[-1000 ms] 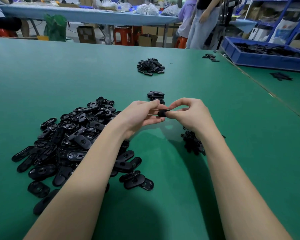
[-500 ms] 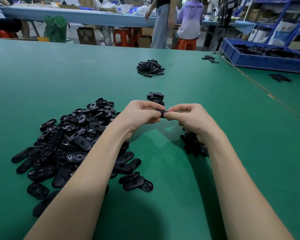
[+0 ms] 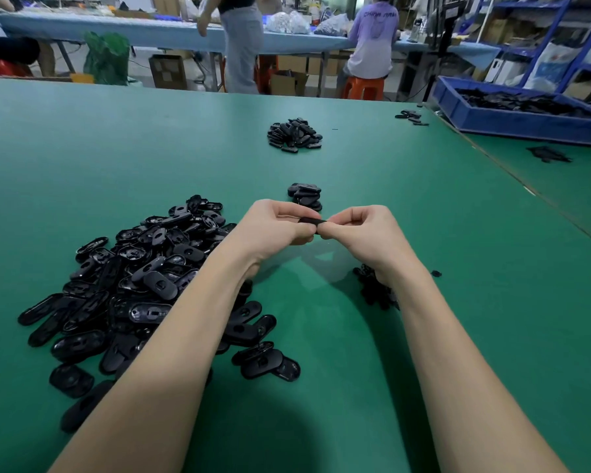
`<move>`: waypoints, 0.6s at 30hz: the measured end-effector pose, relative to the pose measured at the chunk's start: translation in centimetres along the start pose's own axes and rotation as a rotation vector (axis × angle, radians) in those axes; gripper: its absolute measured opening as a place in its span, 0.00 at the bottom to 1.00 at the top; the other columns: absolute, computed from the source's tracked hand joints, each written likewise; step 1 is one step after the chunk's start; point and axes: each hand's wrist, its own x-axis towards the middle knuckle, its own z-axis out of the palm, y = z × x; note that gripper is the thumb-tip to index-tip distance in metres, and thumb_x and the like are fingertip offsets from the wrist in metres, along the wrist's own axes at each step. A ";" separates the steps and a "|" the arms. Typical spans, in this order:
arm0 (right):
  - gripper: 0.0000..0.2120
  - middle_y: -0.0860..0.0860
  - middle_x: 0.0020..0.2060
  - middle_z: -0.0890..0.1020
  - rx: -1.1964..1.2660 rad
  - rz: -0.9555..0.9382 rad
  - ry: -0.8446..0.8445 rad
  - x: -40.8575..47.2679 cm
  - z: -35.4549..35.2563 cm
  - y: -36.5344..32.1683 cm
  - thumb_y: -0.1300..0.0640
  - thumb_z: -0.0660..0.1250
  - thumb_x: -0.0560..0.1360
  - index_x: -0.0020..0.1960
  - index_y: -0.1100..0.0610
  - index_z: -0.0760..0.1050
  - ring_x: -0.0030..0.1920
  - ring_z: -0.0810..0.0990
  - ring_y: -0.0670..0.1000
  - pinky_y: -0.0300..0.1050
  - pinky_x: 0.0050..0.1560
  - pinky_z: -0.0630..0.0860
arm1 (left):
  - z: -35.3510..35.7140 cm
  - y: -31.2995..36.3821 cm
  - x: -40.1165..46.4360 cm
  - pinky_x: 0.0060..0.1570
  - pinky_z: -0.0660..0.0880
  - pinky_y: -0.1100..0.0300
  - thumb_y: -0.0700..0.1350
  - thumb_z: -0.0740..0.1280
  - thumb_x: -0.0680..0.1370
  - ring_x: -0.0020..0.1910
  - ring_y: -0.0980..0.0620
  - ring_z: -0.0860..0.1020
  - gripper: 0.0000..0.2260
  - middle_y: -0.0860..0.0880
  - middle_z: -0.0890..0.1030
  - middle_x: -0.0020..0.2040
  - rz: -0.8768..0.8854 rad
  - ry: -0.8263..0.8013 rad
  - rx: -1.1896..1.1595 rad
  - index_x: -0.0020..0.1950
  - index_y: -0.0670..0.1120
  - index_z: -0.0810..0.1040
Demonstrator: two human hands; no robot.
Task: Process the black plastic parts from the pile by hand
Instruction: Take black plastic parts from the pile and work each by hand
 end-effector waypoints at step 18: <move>0.06 0.42 0.32 0.83 0.037 -0.188 -0.014 -0.1 0.4 0.4 0.53 0.78 0.72 0.45 0.50 0.82 0.27 0.73 0.40 0.32 0.32 0.69 | -0.3 -0.1 0.2 0.54 0.80 0.60 0.32 0.71 0.76 0.42 0.49 0.80 0.08 0.41 0.84 0.43 0.005 0.031 -0.110 0.52 0.41 0.84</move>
